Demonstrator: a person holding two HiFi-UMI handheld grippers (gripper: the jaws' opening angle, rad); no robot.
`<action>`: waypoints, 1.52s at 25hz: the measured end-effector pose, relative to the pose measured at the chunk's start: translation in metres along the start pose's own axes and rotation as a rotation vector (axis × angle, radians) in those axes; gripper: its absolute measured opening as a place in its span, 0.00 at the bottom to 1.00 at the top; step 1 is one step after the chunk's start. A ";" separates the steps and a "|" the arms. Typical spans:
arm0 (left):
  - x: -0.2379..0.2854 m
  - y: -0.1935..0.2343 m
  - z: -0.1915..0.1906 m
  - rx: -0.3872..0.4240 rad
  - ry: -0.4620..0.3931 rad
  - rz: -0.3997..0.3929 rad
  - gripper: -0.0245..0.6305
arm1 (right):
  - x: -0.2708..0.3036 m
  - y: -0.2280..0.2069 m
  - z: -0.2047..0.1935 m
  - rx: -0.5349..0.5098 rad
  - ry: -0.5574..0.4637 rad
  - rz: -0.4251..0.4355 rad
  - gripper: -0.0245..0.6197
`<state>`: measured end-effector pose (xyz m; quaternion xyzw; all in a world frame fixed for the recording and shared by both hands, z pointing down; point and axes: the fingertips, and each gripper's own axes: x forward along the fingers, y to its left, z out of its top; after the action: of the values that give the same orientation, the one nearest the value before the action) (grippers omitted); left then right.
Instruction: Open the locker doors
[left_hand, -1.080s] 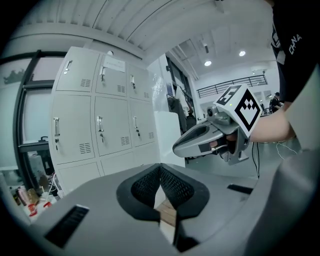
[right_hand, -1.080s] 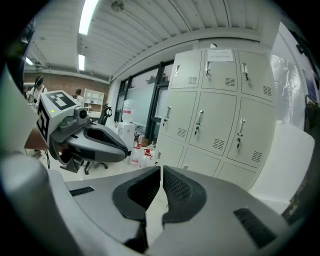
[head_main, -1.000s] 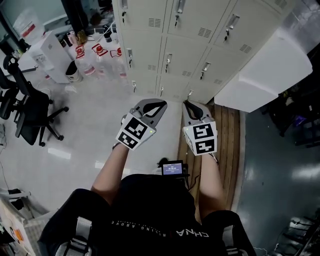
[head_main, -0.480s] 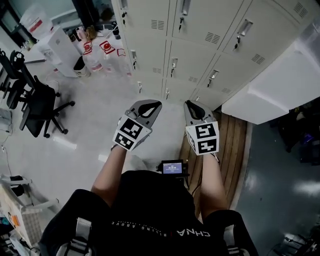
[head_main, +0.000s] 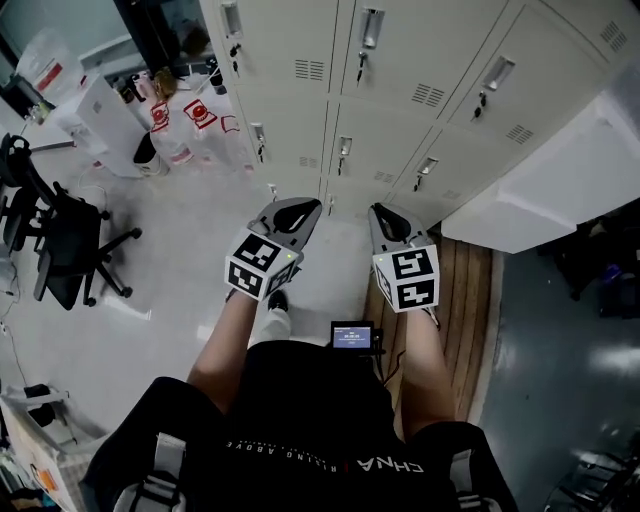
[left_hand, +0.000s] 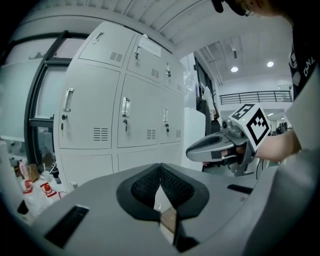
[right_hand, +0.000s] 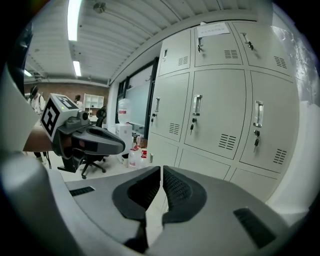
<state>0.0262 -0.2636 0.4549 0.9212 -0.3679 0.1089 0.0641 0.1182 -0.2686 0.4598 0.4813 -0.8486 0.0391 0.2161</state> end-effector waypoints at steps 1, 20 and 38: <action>0.005 0.011 0.005 0.003 -0.003 -0.004 0.07 | 0.008 -0.003 0.007 -0.003 0.000 -0.012 0.10; 0.042 0.143 0.038 -0.053 -0.015 -0.173 0.07 | 0.131 -0.013 0.069 0.061 0.009 -0.166 0.10; 0.114 0.135 0.084 -0.098 -0.100 -0.021 0.07 | 0.134 -0.103 0.097 -0.021 -0.008 -0.102 0.10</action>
<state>0.0262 -0.4531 0.4067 0.9250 -0.3661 0.0438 0.0918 0.1127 -0.4579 0.4119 0.5218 -0.8242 0.0175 0.2194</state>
